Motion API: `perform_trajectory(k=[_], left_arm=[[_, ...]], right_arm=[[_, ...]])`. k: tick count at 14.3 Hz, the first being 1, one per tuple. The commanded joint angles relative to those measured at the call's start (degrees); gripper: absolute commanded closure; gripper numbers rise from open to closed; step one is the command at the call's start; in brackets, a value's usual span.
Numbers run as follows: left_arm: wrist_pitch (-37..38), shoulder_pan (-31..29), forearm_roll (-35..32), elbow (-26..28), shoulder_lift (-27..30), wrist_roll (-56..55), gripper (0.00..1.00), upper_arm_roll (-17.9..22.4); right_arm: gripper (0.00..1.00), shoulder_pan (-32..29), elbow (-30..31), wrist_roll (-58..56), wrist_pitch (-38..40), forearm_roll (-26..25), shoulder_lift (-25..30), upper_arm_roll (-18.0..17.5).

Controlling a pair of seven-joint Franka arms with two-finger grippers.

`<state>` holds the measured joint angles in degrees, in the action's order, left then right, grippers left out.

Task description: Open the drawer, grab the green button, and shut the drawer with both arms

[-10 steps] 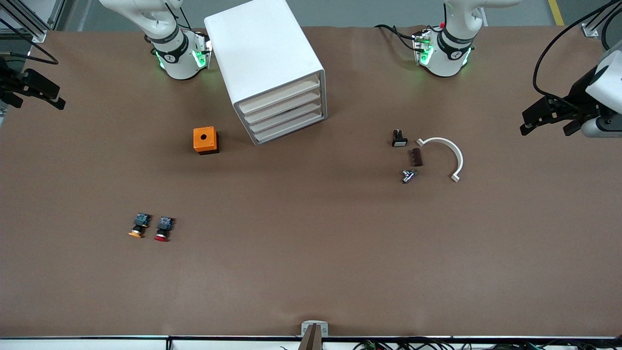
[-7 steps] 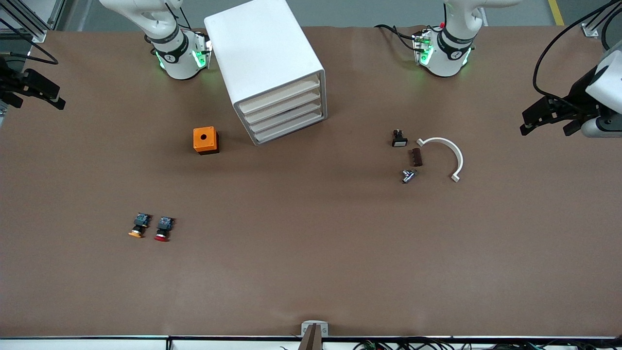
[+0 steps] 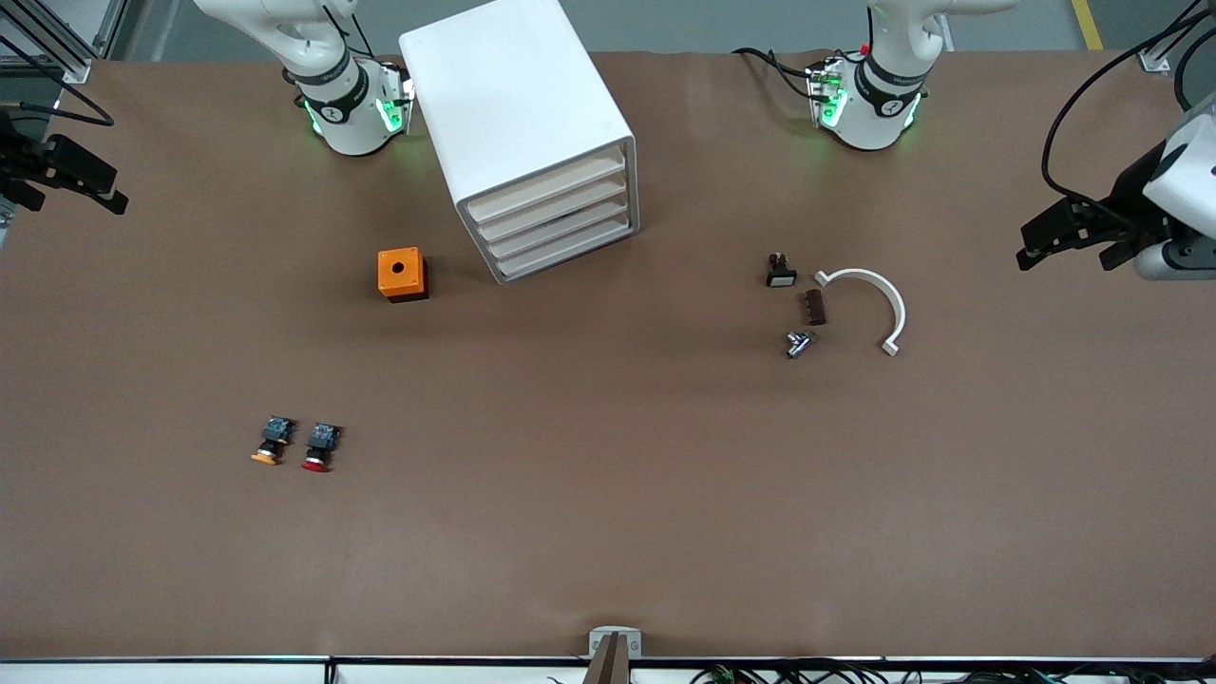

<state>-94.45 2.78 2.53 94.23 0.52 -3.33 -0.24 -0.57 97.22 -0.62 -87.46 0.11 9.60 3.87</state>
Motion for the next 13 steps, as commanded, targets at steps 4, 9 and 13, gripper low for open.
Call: perform_trajectory(k=[4,9,13], left_arm=[[-0.12,-0.93,-0.95,-1.41,-9.38,-0.01,0.00,0.06],[-1.53,0.56,-1.13,-1.42,-18.52,-0.71,0.00,-0.46],[-0.39,7.13,-0.25,-4.56,-24.05,-15.78,0.00,-0.55]], right_arm=[[0.00,0.13,0.51,-0.44,-0.43,-0.73,0.86,0.00],[0.00,0.13,0.51,-0.44,-0.78,-0.82,0.86,0.00],[0.00,0.04,0.51,-0.53,-1.48,-0.82,0.86,0.00]])
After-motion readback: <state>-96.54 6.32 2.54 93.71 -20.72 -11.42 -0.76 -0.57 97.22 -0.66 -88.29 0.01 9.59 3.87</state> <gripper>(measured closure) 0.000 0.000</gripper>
